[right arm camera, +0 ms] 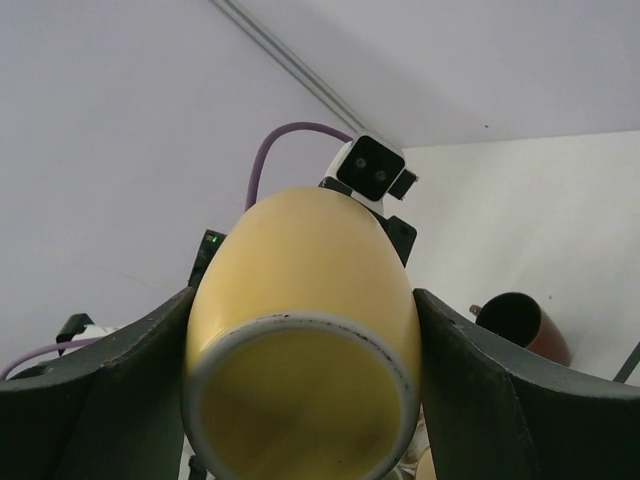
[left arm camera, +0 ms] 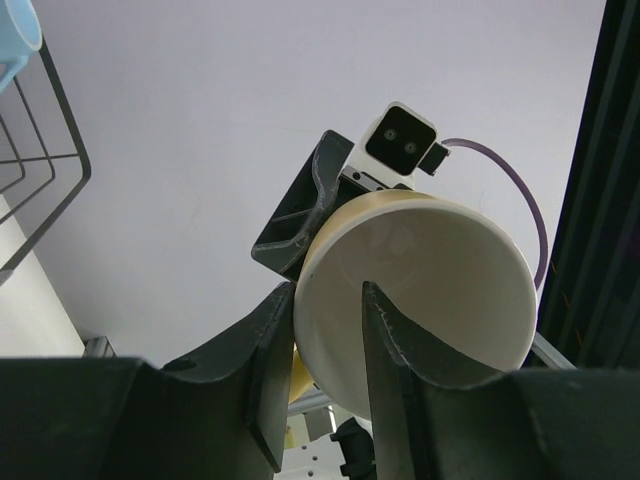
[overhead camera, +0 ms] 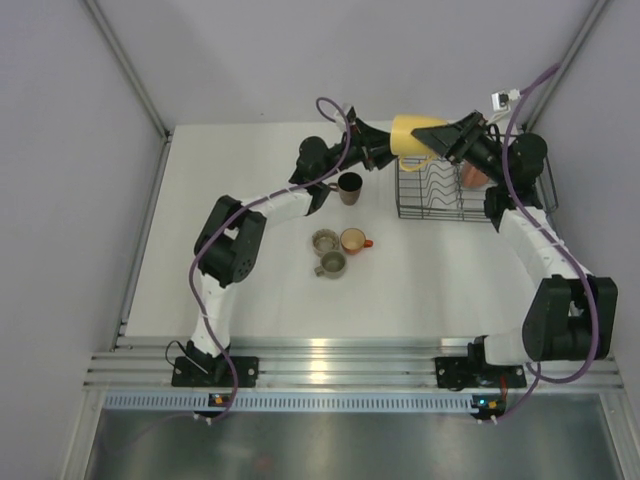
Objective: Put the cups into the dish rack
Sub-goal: Pass the cup from the left arm to the right
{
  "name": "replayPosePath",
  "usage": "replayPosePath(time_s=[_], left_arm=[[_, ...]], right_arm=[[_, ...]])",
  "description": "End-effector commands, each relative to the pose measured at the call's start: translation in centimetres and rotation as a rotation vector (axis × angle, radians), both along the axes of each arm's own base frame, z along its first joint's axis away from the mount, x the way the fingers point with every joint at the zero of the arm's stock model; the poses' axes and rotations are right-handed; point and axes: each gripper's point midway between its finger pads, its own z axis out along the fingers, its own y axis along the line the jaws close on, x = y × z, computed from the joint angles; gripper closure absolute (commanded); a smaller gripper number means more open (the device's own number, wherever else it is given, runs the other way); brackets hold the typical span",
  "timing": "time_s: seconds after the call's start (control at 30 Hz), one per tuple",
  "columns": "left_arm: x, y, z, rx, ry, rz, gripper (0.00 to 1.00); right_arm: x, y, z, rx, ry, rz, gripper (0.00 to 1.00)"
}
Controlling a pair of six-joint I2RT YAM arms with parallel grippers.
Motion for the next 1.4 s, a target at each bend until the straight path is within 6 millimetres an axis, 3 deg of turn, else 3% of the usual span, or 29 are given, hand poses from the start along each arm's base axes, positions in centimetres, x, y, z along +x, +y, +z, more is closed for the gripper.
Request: replayPosePath(time_s=[0.0,0.37,0.67,0.97,1.37], left_arm=[[-3.3,1.9,7.1,-0.156,-0.248,-0.048,0.62],[-1.8,2.0,5.6,-0.141,-0.239,-0.045,0.57],[-0.9,1.5,4.0,-0.120,-0.240,-0.061,0.54],[0.5,0.8,2.1,-0.066,-0.221,-0.065,0.44],[2.1,0.8,-0.8,0.031,-0.215,-0.056,0.43]], right_arm=[[2.7,-3.0,2.8,-0.009,-0.123,-0.151,1.00],[4.1,-3.7,2.3,0.001,-0.115,-0.168,1.00],[6.0,-5.6,1.5,0.006,-0.108,-0.206,1.00],[8.4,-7.0,0.9,0.014,-0.097,-0.227,1.00],[9.3,-8.7,0.6,-0.011,-0.073,-0.270,1.00]])
